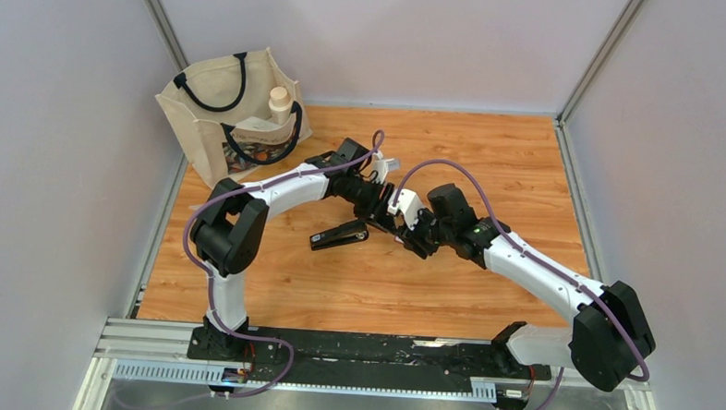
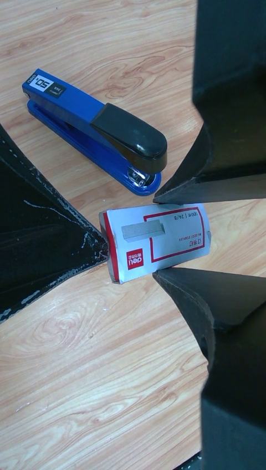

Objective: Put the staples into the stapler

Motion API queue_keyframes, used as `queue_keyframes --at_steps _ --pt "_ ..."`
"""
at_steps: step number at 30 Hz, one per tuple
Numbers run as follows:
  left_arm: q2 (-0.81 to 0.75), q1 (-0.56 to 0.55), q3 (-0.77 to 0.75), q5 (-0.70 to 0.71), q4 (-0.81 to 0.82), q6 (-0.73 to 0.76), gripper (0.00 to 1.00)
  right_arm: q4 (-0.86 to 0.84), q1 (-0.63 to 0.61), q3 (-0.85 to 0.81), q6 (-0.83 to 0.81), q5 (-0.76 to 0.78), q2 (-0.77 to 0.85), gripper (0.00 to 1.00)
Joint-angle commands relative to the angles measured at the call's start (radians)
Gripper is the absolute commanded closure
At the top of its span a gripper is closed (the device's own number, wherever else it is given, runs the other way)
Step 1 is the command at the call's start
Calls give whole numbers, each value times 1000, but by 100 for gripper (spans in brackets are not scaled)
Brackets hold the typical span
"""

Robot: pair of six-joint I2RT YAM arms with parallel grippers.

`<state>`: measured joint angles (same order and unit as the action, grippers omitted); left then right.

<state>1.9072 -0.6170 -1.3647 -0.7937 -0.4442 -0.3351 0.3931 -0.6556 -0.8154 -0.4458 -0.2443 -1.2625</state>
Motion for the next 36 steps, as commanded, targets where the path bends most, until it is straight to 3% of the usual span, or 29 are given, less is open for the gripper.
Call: queue_keyframes --at_steps 1,15,23,36 --pt "16 -24 -37 -18 25 -12 52 -68 1 -8 21 -18 23 58" --pt "4 -26 -25 -33 45 -22 51 -69 1 -10 19 -15 18 58" --pt "23 -33 -19 -30 45 -19 59 -80 1 -7 27 -18 37 58" --pt "35 -43 -48 -62 56 -48 59 -141 -9 -16 56 -4 35 61"
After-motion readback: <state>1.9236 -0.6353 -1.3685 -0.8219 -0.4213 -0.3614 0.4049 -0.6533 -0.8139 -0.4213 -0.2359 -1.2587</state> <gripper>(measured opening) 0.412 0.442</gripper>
